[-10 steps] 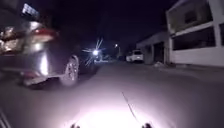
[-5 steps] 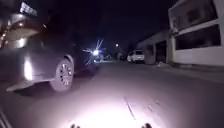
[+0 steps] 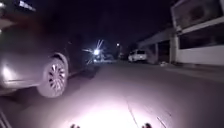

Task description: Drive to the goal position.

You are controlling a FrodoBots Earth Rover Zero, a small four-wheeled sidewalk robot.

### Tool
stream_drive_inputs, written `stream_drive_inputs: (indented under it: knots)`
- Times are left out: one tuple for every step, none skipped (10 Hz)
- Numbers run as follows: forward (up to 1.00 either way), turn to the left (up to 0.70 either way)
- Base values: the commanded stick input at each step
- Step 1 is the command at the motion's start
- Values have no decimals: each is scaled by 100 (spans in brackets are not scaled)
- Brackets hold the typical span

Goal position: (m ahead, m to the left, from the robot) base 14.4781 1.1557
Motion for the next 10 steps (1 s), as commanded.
stream_drive_inputs:
  knots:
    - [70, 0]
    - [70, 0]
    - [70, 0]
    - [70, 0]
    - [70, 0]
    - [70, 0]
    - [70, 0]
    - [70, 0]
    - [70, 0]
    - [70, 0]
